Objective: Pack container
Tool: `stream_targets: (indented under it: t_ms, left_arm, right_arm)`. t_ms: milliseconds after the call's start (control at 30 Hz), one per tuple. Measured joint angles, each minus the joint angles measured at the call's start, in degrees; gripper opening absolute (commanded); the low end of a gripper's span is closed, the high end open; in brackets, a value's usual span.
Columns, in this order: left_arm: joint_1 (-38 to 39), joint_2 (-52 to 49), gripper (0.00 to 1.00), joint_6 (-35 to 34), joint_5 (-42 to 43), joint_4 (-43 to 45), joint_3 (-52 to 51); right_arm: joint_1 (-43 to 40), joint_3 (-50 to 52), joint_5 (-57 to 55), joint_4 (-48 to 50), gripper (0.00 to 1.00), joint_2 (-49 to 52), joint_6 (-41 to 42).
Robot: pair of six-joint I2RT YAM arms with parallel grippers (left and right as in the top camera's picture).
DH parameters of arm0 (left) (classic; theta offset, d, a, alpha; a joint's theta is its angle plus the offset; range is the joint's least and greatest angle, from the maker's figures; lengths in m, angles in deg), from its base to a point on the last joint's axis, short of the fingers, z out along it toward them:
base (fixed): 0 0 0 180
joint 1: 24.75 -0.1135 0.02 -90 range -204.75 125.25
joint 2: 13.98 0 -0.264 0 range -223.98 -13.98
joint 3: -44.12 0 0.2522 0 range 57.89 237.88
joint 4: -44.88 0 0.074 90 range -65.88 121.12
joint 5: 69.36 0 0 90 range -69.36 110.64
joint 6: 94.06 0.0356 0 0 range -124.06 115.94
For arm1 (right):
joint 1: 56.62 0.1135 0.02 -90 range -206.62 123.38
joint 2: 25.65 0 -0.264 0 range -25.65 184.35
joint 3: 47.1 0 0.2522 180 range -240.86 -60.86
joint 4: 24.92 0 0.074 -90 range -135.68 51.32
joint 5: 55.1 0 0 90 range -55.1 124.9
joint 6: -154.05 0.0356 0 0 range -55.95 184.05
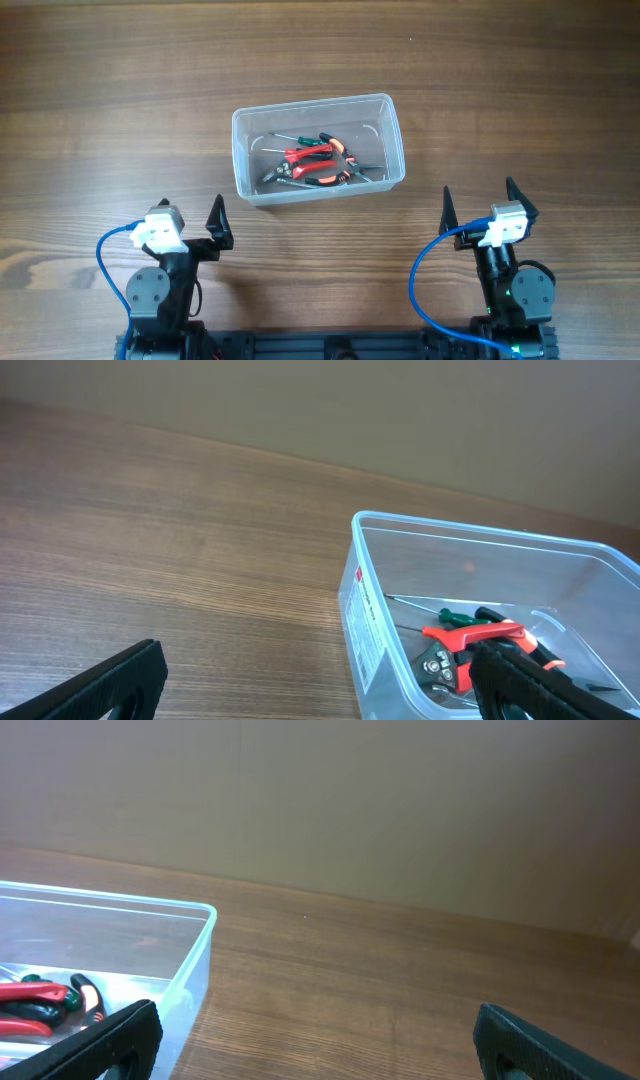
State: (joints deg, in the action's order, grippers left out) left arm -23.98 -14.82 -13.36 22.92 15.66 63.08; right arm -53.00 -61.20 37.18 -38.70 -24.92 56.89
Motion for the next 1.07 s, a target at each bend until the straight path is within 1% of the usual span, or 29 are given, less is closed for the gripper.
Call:
stream_targets:
  t_ms: [1067]
  left_arm:
    - [0.0,0.0,1.0,0.0,0.7,0.1,0.0]
  right_arm:
    - [0.0,0.0,0.0,0.0,1.0,0.0,0.0]
